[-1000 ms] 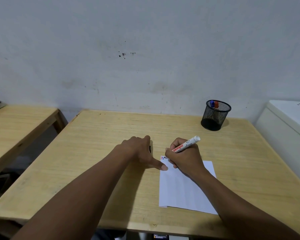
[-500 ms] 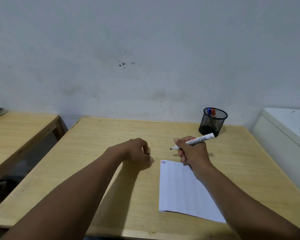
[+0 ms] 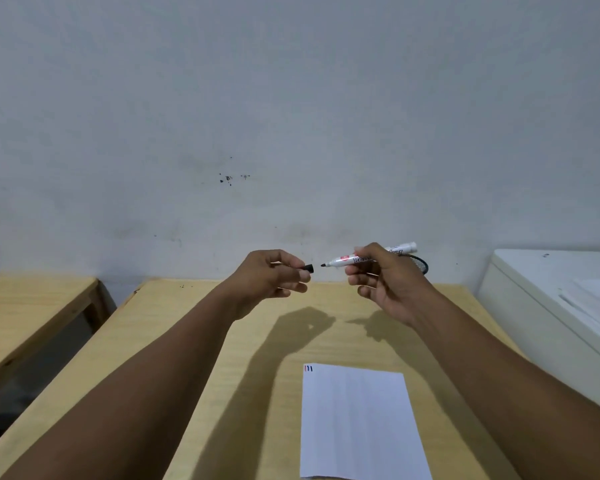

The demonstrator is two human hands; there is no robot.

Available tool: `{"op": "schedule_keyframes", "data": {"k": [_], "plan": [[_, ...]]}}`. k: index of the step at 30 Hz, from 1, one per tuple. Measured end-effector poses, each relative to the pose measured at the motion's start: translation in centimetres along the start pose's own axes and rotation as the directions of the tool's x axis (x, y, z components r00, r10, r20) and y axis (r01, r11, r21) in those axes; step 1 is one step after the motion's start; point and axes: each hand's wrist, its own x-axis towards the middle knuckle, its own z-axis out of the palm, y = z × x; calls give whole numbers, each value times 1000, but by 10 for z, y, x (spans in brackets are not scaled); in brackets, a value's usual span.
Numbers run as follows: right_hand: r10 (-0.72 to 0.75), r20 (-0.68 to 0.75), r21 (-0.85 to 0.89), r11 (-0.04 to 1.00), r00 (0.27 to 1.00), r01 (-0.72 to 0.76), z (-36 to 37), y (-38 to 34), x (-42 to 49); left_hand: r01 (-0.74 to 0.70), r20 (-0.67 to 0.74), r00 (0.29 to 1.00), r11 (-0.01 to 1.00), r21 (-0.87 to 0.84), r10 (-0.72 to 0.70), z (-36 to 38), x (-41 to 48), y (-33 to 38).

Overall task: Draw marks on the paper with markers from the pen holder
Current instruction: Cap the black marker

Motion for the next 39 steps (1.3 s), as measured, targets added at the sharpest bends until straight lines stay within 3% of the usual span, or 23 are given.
{"op": "schedule_keyframes", "data": {"k": [14,21,24,27,30,33,36,39], "plan": [[-28,5,23,999,1000,28,-6,7,2,-24,76,997,996,-81,30,23,8,7],[51,77,135,989,996,-61,-8,12,7,-33,84,996,994,-108,42,26,17,7],[87,90,67,993,992,-93,-14,11,12,-39,97,994,997,-62,45,26,19,9],[166,89,-193,970,982,-146,-23,0,16,-64,40,997,997,-31,65,28,23,11],[258,68,-580,796,964,-172,-42,-25,17,-116,-45,992,993,-3,115,30,32,20],[208,33,-848,523,978,-83,-64,-56,17,-167,-61,983,981,94,173,36,44,33],[77,-6,-956,292,997,-28,-80,-83,23,-206,-83,971,963,172,222,46,60,45],[-14,-40,-990,137,999,-38,-89,-101,35,-219,-105,959,925,311,263,65,77,55]]}}
